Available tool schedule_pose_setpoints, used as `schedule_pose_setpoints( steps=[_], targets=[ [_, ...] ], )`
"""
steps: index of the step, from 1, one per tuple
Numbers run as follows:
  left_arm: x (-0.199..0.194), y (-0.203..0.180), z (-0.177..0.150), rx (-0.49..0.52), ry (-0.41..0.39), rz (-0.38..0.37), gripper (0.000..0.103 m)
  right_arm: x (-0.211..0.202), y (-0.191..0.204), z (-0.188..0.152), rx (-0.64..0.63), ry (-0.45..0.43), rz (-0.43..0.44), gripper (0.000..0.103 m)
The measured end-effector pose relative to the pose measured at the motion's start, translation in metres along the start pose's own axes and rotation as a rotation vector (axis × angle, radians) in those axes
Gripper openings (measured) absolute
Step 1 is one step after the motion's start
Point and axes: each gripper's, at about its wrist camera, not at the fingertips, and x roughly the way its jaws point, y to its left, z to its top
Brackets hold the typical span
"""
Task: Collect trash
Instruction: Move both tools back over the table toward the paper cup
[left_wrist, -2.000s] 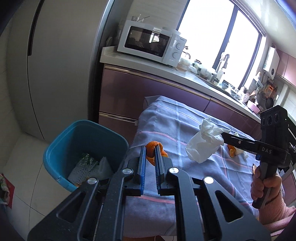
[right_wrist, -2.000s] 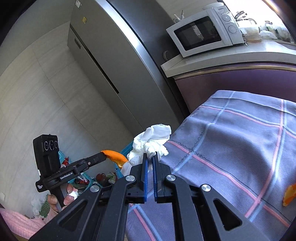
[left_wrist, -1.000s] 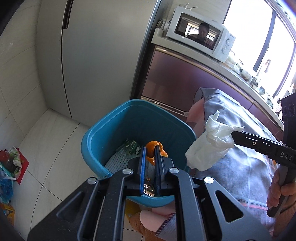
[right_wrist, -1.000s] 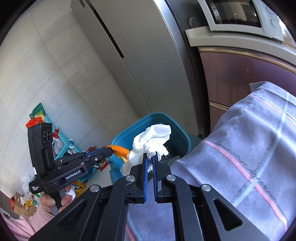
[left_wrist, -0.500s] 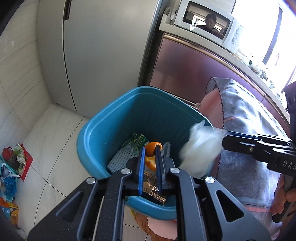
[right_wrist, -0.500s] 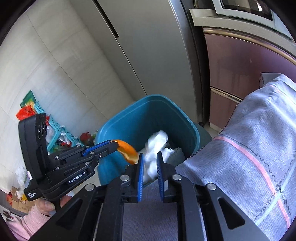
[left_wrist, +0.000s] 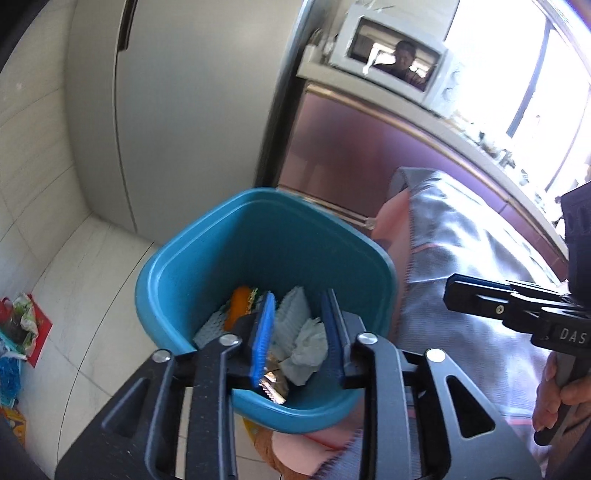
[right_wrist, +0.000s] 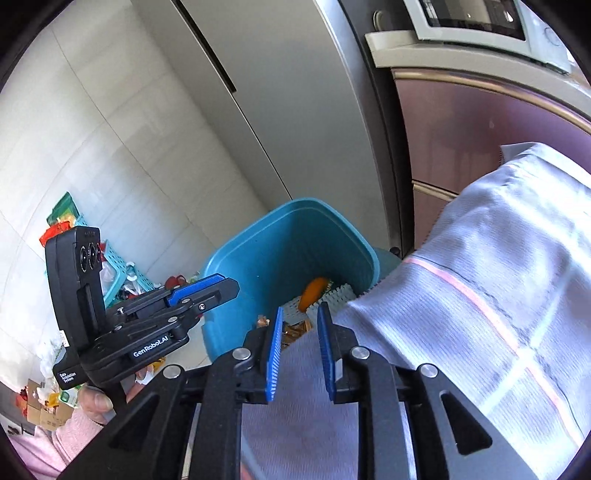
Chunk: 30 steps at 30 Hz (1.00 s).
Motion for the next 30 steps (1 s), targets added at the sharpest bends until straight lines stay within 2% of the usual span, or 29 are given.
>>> schedule_pose_setpoints(
  steps=[5,11,22,30],
  targets=[
    [-0.019,-0.03,-0.001,0.05,-0.042,-0.074,0.04,-0.039,-0.003,-0.014,-0.002,-0.072,0.004,0.022],
    [-0.031,-0.076,-0.003,0.112,-0.04,-0.216,0.044,-0.1,-0.021,-0.043,0.034,-0.174,-0.038,0.027],
    [-0.022,-0.187,-0.024,0.276,0.03,-0.405,0.046,-0.211,-0.089,-0.121,0.225,-0.326,-0.245,0.027],
    [-0.009,-0.264,-0.042,0.371,0.093,-0.513,0.049,-0.274,-0.14,-0.173,0.381,-0.417,-0.388,0.028]
  ],
)
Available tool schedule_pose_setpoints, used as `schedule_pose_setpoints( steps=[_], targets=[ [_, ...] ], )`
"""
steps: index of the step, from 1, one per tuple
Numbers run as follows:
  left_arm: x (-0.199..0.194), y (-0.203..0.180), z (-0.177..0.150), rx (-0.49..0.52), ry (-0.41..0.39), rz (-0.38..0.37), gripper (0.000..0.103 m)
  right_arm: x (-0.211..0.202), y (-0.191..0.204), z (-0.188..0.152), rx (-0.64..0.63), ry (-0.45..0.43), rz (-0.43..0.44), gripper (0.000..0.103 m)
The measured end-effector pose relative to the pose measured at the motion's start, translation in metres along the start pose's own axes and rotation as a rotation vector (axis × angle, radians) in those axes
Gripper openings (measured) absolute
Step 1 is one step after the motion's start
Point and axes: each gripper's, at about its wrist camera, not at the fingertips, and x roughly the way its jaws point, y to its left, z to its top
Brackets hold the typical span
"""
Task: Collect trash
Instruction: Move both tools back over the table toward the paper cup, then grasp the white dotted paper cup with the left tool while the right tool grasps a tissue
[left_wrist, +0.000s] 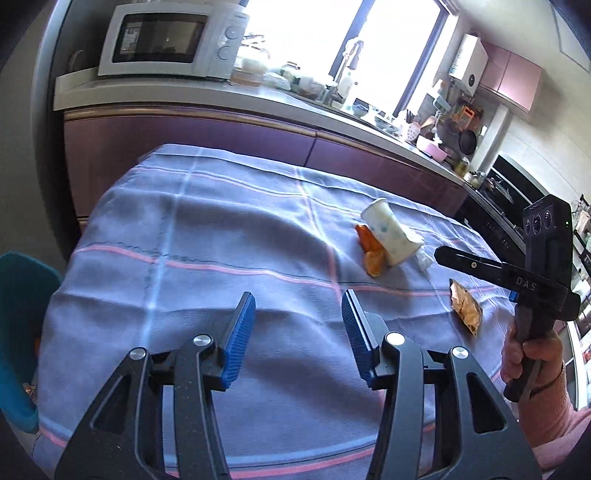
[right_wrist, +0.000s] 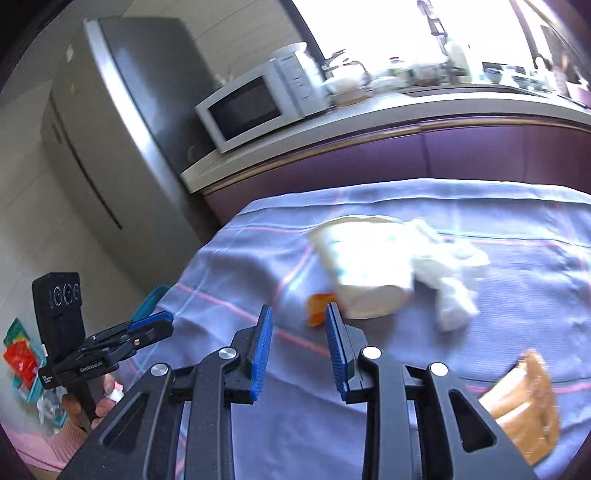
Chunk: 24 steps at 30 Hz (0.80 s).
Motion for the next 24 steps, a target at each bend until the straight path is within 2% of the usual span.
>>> schedule_pose_setpoints(
  steps=[2,5,11,17,20,24],
  targets=[
    [0.011,-0.017,0.004,0.022,0.013,-0.024,0.05,-0.006,-0.015,0.003,0.019,-0.018,-0.031,0.028],
    [0.031,-0.039,0.013,0.049,0.035,-0.058,0.051,-0.011,-0.034,0.008,0.029,-0.033,-0.079,0.034],
    [0.067,-0.073,0.032,0.067,0.08,-0.105,0.053,-0.014,-0.066,0.017,0.028,-0.026,-0.129,0.034],
    [0.098,-0.094,0.052,0.053,0.118,-0.146,0.061,0.001,-0.077,0.026,0.006,0.006,-0.161,0.04],
    [0.112,-0.1,0.059,0.054,0.125,-0.125,0.062,0.009,-0.083,0.031,-0.004,0.027,-0.183,0.043],
    [0.134,-0.102,0.069,0.016,0.174,-0.15,0.062,0.02,-0.089,0.037,-0.013,0.059,-0.205,0.046]
  ],
)
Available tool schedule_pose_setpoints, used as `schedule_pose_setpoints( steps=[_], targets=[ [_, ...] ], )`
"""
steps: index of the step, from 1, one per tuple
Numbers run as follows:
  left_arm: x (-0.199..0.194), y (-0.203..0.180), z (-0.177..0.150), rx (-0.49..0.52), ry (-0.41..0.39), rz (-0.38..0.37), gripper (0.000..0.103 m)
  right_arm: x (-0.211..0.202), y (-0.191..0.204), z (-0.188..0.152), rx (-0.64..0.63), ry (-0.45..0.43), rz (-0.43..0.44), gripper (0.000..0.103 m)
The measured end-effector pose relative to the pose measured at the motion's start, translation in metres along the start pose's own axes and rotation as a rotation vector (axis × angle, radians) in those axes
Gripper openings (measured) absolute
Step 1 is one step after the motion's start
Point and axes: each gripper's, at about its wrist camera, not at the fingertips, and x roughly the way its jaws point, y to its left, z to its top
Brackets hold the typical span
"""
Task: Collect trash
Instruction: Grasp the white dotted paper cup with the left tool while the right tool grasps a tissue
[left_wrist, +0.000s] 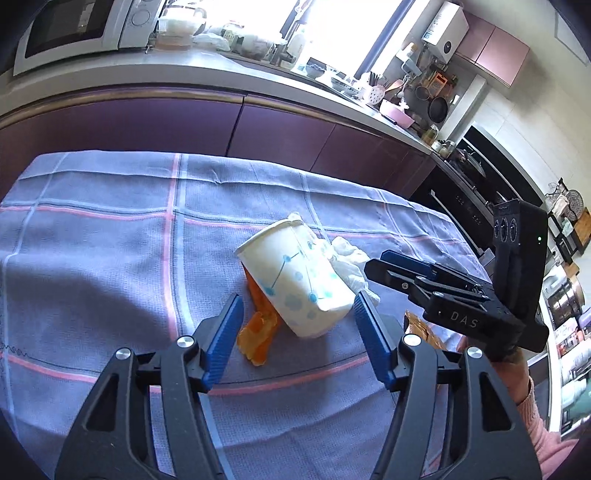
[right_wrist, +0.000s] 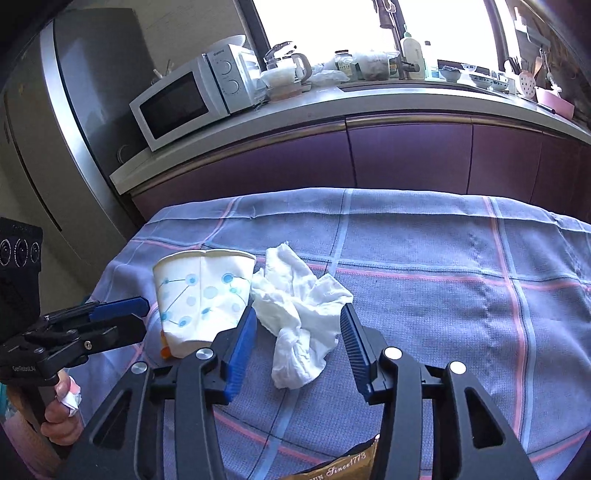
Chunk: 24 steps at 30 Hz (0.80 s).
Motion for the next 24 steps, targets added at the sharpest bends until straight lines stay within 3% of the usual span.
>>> schedule_pose_setpoints(
  steps=[5,10,15,18,24],
  targets=[
    [0.026,0.009,0.01,-0.06,0.049,-0.038,0.06,0.015,0.001,0.003,-0.028,0.056,-0.02,0.049],
    [0.04,0.017,0.014,-0.104,0.063,-0.069,0.044,0.024,0.001,-0.002,-0.035,0.09,-0.033,0.049],
    [0.036,0.017,0.013,-0.097,0.035,-0.059,0.037,0.028,-0.002,-0.006,-0.036,0.107,-0.024,0.022],
    [0.03,0.014,0.011,-0.088,0.023,-0.059,0.035,0.025,-0.003,-0.008,-0.031,0.098,-0.015,0.013],
    [0.003,0.013,0.004,-0.067,-0.028,-0.069,0.035,0.004,-0.003,-0.007,-0.009,0.031,-0.003,0.011]
  ],
)
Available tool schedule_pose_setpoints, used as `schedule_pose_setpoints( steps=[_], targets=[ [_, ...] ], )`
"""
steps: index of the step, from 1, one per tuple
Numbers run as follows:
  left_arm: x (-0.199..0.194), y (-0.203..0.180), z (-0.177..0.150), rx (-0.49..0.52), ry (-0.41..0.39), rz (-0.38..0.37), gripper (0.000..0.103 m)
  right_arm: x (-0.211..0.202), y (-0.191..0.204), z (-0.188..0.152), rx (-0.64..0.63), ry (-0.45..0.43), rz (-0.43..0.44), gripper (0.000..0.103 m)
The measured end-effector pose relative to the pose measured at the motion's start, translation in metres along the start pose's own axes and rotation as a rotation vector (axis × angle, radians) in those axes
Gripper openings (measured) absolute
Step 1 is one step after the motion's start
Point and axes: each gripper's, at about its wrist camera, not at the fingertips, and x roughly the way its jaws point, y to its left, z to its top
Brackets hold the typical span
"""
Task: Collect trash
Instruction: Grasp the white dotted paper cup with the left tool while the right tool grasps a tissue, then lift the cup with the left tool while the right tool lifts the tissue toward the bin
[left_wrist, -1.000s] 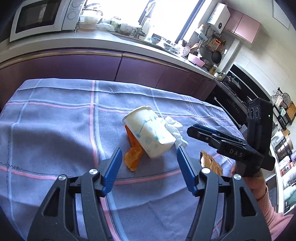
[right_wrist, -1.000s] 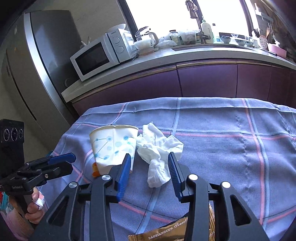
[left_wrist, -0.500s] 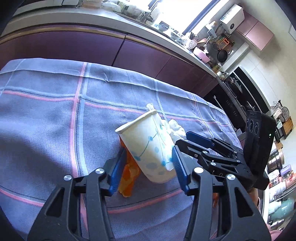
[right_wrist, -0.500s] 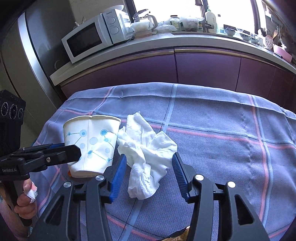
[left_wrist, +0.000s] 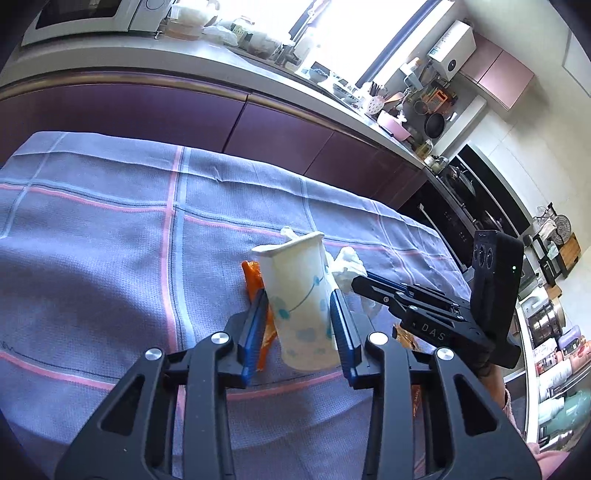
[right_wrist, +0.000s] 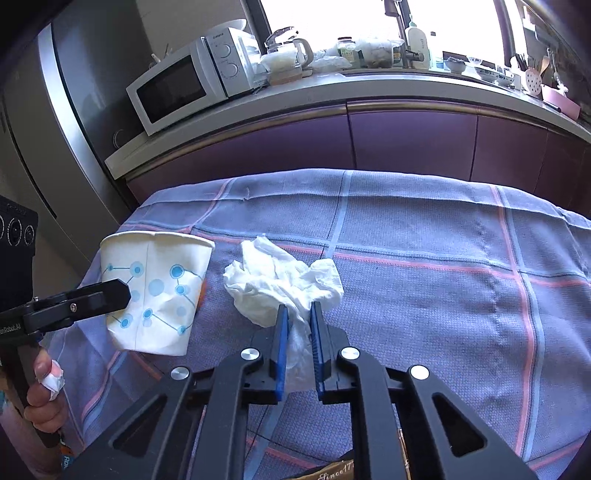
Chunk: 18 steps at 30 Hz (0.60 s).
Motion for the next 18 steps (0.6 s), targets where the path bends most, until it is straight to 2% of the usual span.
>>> schedule_pose_setpoints(
  steps=[9,18],
  targets=[
    [-0.061,0.006,-0.016,0.036,-0.077,0.038,0.035,-0.03,0.008,-0.004,0.036,-0.08,0.055,0.011],
    [-0.116,0.027,-0.041,0.027,-0.116,0.08,0.035,-0.039,0.051,-0.015,0.001,-0.106,0.164,0.011]
  ],
)
